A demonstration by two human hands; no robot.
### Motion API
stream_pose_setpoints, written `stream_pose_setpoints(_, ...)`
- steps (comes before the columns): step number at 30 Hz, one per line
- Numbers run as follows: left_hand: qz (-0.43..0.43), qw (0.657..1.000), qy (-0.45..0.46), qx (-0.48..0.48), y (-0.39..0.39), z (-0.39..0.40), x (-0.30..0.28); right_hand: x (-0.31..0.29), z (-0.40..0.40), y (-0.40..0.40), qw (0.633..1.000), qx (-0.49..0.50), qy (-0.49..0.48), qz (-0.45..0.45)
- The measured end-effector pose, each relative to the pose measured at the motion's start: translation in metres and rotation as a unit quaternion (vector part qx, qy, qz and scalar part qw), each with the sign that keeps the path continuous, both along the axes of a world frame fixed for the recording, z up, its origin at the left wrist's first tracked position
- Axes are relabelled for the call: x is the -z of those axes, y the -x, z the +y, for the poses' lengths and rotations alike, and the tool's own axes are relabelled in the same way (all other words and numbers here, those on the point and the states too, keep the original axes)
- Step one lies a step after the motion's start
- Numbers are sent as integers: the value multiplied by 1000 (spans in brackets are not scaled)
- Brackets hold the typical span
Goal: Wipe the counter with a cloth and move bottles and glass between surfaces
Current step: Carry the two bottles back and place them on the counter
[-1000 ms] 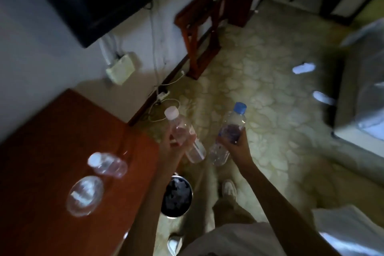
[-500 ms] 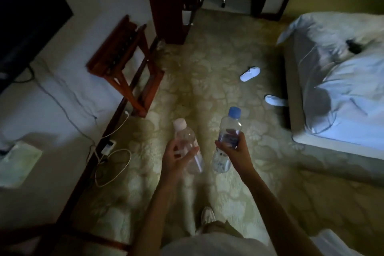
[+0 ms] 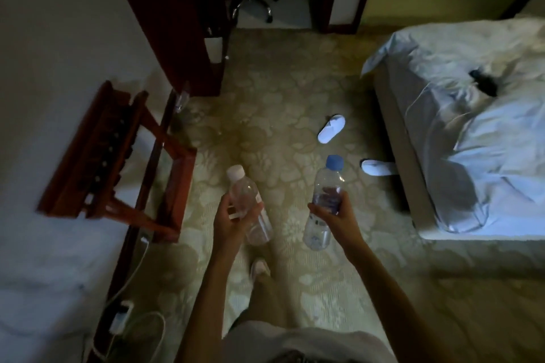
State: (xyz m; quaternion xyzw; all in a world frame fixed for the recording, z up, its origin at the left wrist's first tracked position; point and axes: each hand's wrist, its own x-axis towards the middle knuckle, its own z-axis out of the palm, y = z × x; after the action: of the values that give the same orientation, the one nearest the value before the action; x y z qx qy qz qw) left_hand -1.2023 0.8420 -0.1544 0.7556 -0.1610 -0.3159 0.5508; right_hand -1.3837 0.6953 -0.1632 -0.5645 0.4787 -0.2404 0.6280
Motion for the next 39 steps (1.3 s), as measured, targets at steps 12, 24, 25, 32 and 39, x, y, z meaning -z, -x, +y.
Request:
stream_pose_setpoints(12,-19,997,12,74,-205,-280,-27,-22,-259,-163,997,73,6,2)
stream_pose_setpoints(24,-15,999,32,22,-368,-595,-58,-55,-605,-375,998,-37,34,-34)
stream_pose_setpoints(25,-18,999,38,11,-384,-616,-60,-57,-628,-392,998,-40,43,-39)
stream_pose_setpoints(32,-27,998,41,-31,-495,-763,-31,-29,-773,-498,998,-48,19,-34)
stream_pose_setpoints(39,-41,997,70,-19,-625,-941,-60,-72,-943,-629,996,-63,51,-38)
